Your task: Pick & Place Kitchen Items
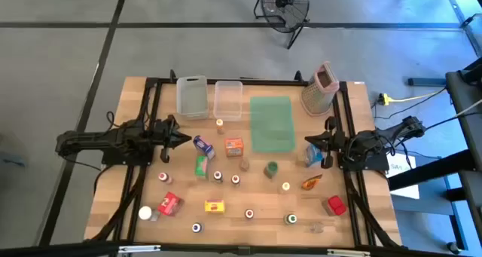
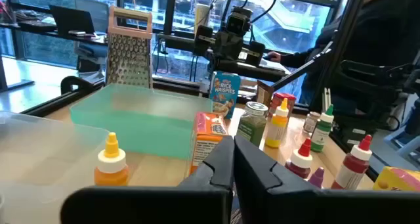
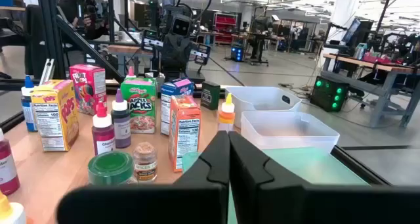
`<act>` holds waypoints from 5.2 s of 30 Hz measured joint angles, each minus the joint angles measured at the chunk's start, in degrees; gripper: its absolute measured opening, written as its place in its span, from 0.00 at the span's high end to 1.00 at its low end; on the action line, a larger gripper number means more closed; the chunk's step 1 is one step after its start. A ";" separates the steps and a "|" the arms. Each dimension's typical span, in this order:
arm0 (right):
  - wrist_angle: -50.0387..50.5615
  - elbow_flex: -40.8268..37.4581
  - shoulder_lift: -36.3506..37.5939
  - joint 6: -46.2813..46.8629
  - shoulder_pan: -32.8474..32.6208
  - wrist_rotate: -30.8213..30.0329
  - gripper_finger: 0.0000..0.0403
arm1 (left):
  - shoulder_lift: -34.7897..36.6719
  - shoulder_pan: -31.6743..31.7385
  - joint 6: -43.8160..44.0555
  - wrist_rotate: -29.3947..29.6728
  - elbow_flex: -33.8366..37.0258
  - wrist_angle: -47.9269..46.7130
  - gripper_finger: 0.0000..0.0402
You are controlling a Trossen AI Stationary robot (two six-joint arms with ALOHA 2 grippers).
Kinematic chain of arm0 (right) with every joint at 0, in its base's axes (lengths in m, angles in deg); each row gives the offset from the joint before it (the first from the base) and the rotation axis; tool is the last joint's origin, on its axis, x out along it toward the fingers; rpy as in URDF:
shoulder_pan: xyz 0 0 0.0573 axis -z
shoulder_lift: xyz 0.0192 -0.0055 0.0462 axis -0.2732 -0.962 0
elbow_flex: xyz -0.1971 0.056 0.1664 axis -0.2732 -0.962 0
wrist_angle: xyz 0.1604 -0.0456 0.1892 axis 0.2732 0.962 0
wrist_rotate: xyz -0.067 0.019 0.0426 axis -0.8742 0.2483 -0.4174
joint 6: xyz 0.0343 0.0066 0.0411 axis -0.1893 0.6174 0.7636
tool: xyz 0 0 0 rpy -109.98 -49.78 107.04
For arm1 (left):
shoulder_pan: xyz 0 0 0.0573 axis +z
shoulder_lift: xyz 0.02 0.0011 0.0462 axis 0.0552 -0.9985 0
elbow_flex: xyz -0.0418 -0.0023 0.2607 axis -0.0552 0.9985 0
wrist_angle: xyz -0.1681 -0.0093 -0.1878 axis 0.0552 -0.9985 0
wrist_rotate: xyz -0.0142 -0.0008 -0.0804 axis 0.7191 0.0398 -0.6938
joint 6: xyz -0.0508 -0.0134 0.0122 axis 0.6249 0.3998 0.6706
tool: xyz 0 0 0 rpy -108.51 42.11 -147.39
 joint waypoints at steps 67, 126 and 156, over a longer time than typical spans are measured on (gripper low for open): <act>0.00 0.00 0.02 0.00 0.02 -0.02 1.00 | 0.01 0.00 -0.02 0.01 0.01 0.00 1.00; -30.21 25.44 -19.90 10.34 0.00 23.19 1.00 | 0.00 -0.04 10.26 -1.04 0.02 0.00 1.00; -4.54 76.10 -69.93 15.04 -0.09 23.80 0.55 | 0.00 -0.04 26.48 -7.83 -0.50 5.16 0.98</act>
